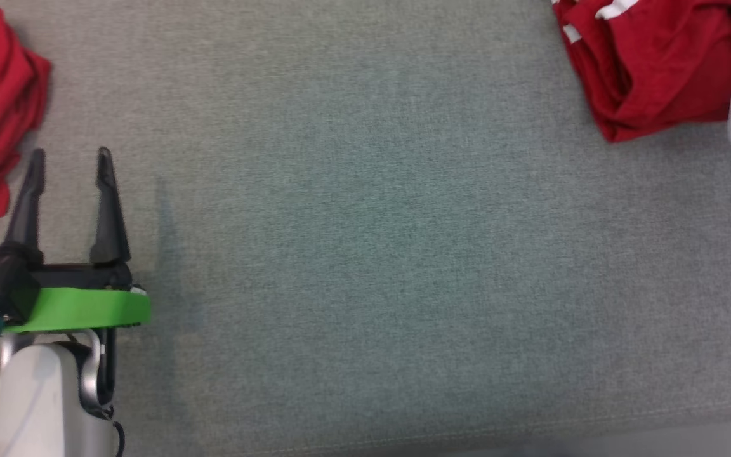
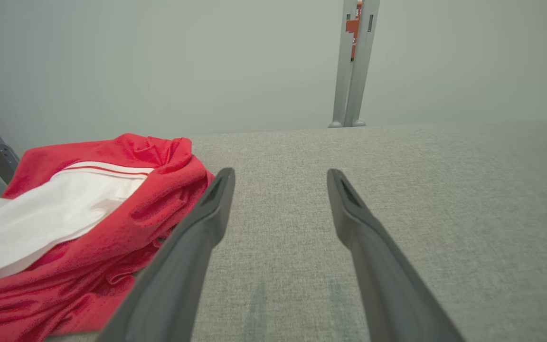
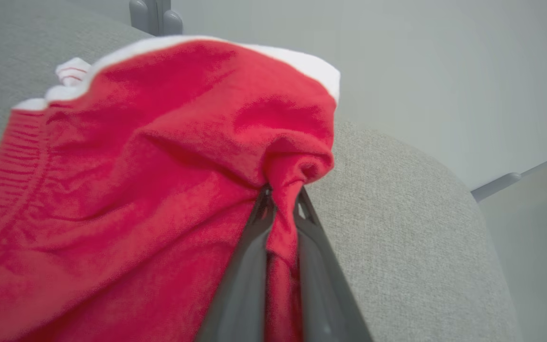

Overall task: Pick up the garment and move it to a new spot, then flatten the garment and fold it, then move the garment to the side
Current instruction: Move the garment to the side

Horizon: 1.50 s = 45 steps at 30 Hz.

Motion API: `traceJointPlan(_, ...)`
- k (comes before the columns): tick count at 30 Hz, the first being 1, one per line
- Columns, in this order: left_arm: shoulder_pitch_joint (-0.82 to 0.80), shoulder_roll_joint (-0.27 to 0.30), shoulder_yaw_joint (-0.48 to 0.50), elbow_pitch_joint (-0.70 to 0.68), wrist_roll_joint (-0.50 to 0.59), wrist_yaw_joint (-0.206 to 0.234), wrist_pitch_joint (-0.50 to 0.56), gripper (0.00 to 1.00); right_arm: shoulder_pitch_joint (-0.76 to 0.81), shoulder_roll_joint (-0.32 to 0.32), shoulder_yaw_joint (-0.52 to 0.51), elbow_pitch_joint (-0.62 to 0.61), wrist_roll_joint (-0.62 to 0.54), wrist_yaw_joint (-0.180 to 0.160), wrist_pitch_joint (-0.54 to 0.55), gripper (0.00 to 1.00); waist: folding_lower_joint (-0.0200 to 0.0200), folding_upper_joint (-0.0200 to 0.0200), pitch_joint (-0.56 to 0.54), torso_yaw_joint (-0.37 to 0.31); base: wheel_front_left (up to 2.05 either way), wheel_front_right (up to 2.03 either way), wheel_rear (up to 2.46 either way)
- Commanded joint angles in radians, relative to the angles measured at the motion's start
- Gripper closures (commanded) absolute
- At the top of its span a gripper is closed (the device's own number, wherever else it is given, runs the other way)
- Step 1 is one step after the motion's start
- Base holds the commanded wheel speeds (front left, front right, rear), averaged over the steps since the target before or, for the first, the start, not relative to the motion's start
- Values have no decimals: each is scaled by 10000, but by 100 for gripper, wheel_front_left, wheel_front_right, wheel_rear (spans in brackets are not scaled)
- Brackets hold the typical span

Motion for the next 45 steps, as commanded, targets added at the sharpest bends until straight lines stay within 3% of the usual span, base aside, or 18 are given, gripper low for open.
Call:
traceJointPlan(1,-271,174,144,-179,110,43,2,0,-363,-370,16,-183,132,-20,52,100,-1,0,1290,-1332,0,0,0)
traceJointPlan(6,-262,520,354,-800,222,96,4,0,-970,-1163,-42,-584,380,-18,203,100,-1,0,1833,-1974,0,0,0)
traceJointPlan(11,19,706,454,-1306,181,158,96,0,-1398,-1635,-39,-647,561,-20,254,100,-1,0,1962,-2199,0,0,0)
traceJointPlan(23,375,682,303,-2131,110,263,342,0,-2935,-1409,194,382,10,-20,579,100,-1,0,2124,-1903,0,0,0)
traceJointPlan(24,384,672,296,-2157,106,287,338,0,-3053,-1423,209,506,-138,-20,491,82,-1,0,2127,-1868,0,0,0)
traceJointPlan(25,387,664,282,-2175,92,279,329,0,-3155,-1436,246,659,-309,-20,424,0,-1,0,2120,-1824,0,0,0)
traceJointPlan(36,644,453,290,-1532,-58,387,83,0,-3013,-796,-95,1609,-675,-18,-1109,0,-1,0,1089,-1634,0,0,0)
traceJointPlan(45,1219,276,571,-815,-297,443,-16,0,-1478,120,-597,681,-136,-18,-1745,0,-1,0,-499,-1462,0,0,0)
